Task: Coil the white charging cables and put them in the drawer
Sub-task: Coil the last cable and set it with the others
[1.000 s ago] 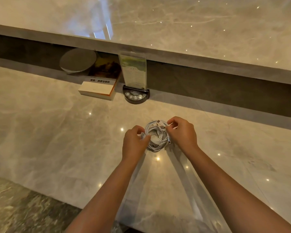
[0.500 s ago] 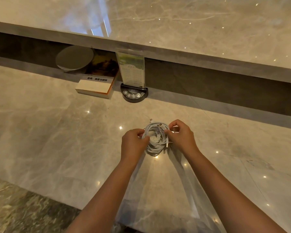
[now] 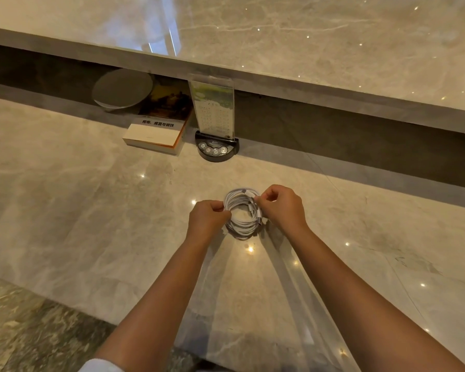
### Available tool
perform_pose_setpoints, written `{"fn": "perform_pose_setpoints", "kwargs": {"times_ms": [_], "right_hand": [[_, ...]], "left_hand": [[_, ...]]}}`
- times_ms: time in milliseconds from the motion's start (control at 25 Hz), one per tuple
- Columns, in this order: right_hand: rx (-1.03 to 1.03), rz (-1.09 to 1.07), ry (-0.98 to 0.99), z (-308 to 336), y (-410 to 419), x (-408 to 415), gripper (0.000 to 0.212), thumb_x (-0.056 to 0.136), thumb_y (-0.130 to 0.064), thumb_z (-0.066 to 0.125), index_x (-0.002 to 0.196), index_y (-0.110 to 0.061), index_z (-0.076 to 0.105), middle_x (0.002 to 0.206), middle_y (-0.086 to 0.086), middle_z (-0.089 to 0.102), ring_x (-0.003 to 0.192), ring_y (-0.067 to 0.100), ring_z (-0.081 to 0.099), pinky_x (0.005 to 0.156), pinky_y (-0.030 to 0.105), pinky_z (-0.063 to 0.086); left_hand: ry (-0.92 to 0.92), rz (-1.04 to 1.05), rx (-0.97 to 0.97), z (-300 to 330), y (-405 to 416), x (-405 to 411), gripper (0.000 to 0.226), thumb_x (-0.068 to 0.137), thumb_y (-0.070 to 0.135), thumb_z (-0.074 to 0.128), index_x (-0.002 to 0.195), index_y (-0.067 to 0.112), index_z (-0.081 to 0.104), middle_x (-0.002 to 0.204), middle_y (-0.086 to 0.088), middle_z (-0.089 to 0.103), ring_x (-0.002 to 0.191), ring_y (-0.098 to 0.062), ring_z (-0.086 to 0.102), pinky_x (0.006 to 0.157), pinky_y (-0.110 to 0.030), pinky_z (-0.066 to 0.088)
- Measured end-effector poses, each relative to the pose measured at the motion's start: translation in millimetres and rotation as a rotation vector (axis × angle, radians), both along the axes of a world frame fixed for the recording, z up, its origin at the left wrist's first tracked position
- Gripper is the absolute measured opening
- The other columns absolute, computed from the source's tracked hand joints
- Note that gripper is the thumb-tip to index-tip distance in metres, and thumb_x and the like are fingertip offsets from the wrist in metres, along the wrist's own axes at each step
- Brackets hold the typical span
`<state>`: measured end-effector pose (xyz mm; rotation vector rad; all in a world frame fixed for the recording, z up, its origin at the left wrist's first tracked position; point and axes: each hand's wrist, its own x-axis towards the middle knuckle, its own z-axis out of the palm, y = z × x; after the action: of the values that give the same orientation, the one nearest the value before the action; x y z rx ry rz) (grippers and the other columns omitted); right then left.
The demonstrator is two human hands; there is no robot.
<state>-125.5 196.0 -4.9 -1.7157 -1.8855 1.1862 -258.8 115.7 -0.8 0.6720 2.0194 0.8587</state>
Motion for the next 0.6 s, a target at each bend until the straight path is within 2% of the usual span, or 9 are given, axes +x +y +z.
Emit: {"fn": "perform_pose_setpoints", "kwargs": {"times_ms": [80,160,240,320,440,600], "right_hand": [[0.017,-0.014,0.015,-6,-1,0,0.016,0.078,-0.029,0.071,0.066,-0.022,0.062,0.082,0.007,0.068,0.083,0.025,0.064,0.073,0.039,0.054],[0.066,-0.018,0.011,-8,1,-1,0.018,0.075,-0.034,0.074,0.062,-0.028,0.062,0.089,0.007,0.068,0.092,0.024,0.061,0.075,0.037,0.052],[0.106,-0.016,0.009,-3,1,-1,0.019,0.076,-0.036,0.073,0.062,-0.027,0.062,0.093,0.006,0.066,0.097,0.021,0.056,0.074,0.032,0.046],[0.154,-0.018,0.018,3,-1,0,0.020,0.078,-0.035,0.071,0.065,-0.022,0.061,0.096,0.005,0.062,0.097,0.018,0.052,0.074,0.029,0.040],[0.186,0.008,0.030,0,-10,7,0.021,0.080,-0.030,0.070,0.067,-0.018,0.058,0.093,0.003,0.057,0.095,0.016,0.048,0.076,0.026,0.037],[0.154,0.023,-0.028,-22,-14,9,0.022,0.079,-0.031,0.070,0.066,-0.017,0.059,0.086,0.007,0.062,0.087,0.019,0.054,0.062,0.022,0.037]], "left_hand": [[-0.028,0.010,0.006,-3,-1,0,0.026,0.077,0.002,0.062,0.100,0.009,0.072,0.074,-0.002,0.066,0.070,-0.017,0.060,0.077,-0.041,0.054],[0.015,0.055,0.056,0,-1,1,0.026,0.079,0.007,0.065,0.104,0.011,0.070,0.081,0.003,0.064,0.081,-0.018,0.061,0.080,-0.042,0.056],[0.122,0.078,0.126,6,-1,3,0.023,0.083,0.015,0.065,0.106,0.012,0.070,0.091,0.001,0.067,0.087,-0.017,0.061,0.081,-0.038,0.055],[0.207,0.068,0.169,10,-1,3,0.023,0.086,0.019,0.062,0.106,0.011,0.070,0.095,-0.003,0.070,0.084,-0.015,0.062,0.077,-0.033,0.053],[0.230,0.021,0.155,9,-4,3,0.021,0.087,0.017,0.061,0.105,0.010,0.070,0.086,-0.001,0.067,0.077,-0.014,0.061,0.068,-0.025,0.052],[0.180,0.019,0.125,-5,-7,7,0.018,0.085,0.012,0.063,0.100,0.010,0.070,0.072,0.002,0.062,0.065,-0.015,0.061,0.061,-0.023,0.051]]}}
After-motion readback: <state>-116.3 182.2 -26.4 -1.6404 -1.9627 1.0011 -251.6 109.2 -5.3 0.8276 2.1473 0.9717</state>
